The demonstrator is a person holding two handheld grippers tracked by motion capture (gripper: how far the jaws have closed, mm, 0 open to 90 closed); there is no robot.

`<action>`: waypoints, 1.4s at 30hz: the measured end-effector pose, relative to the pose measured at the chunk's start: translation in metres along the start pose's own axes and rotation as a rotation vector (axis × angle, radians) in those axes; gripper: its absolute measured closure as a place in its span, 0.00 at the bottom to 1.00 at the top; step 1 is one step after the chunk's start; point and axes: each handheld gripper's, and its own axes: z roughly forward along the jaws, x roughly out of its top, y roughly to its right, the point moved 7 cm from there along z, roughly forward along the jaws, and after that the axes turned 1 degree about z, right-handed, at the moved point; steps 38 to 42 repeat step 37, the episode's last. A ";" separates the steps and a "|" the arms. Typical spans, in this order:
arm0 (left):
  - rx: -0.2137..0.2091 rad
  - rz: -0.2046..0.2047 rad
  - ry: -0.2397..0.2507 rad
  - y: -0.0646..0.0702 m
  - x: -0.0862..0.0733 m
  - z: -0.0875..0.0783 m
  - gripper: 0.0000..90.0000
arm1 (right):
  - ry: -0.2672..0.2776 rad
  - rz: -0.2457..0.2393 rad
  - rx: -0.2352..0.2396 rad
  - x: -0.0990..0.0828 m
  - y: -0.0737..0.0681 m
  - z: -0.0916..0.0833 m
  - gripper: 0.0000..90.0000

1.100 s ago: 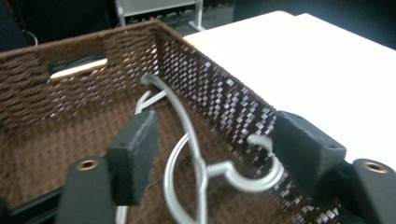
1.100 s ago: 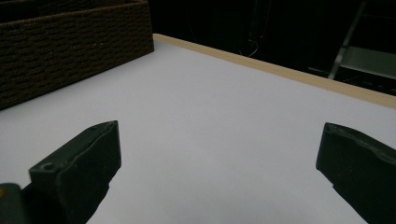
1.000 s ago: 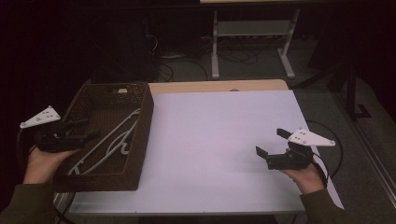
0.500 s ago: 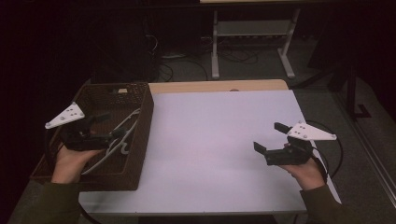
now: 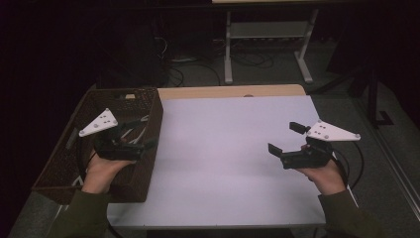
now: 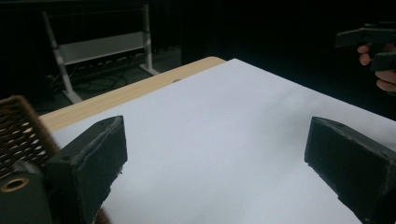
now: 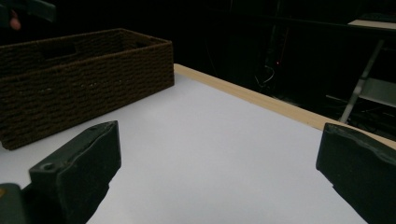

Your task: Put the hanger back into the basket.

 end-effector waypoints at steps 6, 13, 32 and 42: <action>-0.020 -0.004 0.051 0.005 0.000 0.008 0.03 | 0.043 0.036 0.023 0.011 0.002 -0.003 0.00; -0.036 -0.008 0.085 0.009 -0.004 0.012 0.01 | 0.111 0.027 0.035 0.029 -0.001 -0.007 0.00; -0.056 -0.009 0.108 0.013 -0.009 0.015 0.00 | 0.108 0.013 0.048 0.026 -0.006 -0.003 0.00; -0.059 -0.005 0.111 0.014 -0.009 0.015 0.00 | 0.105 0.017 0.050 0.024 -0.007 -0.003 0.00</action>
